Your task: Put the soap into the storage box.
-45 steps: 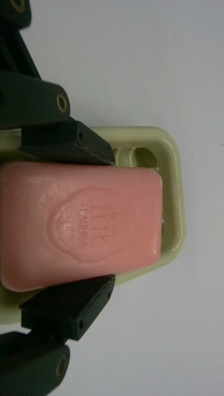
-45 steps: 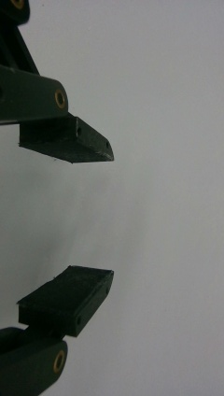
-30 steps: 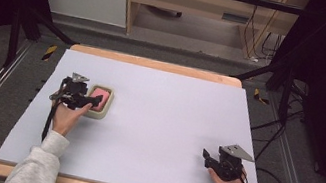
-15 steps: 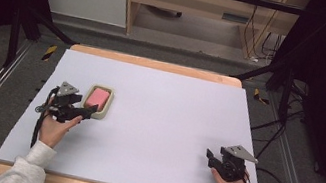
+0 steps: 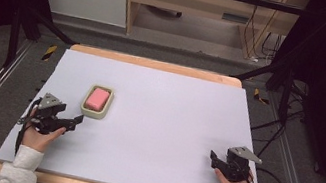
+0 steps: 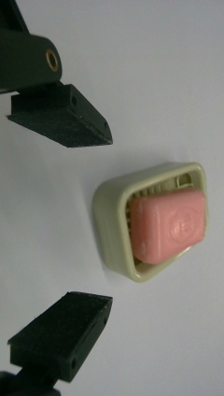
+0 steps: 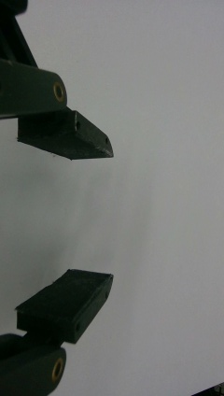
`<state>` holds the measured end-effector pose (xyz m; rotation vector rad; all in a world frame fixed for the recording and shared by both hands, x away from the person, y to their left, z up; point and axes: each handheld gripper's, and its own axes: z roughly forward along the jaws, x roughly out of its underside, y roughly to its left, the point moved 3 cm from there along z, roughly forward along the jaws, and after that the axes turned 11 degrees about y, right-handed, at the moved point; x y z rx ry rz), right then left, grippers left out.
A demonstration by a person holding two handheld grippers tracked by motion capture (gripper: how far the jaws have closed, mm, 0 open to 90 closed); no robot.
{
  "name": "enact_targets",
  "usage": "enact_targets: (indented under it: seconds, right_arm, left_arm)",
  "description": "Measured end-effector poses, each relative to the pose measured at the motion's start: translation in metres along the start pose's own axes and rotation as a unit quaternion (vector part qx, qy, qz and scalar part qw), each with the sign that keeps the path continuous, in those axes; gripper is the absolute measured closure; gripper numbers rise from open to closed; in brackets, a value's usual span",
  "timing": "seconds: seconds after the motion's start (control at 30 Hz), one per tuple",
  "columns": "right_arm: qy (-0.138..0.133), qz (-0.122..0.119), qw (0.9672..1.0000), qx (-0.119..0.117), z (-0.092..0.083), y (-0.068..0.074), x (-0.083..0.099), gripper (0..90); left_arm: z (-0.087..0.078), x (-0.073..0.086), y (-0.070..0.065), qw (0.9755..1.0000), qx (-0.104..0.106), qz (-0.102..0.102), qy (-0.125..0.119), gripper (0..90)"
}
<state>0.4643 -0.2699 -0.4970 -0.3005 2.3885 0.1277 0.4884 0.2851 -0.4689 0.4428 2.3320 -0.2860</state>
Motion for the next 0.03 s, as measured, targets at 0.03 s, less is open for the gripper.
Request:
enact_targets:
  seconds: [0.03]
  right_arm:
    - [0.000,0.000,1.0000,0.000,-0.0003,0.0005,-0.0002,29.8]
  left_arm:
    - [-0.0007,0.0028,0.0024,1.0000,0.000,-0.003,0.000,17.1]
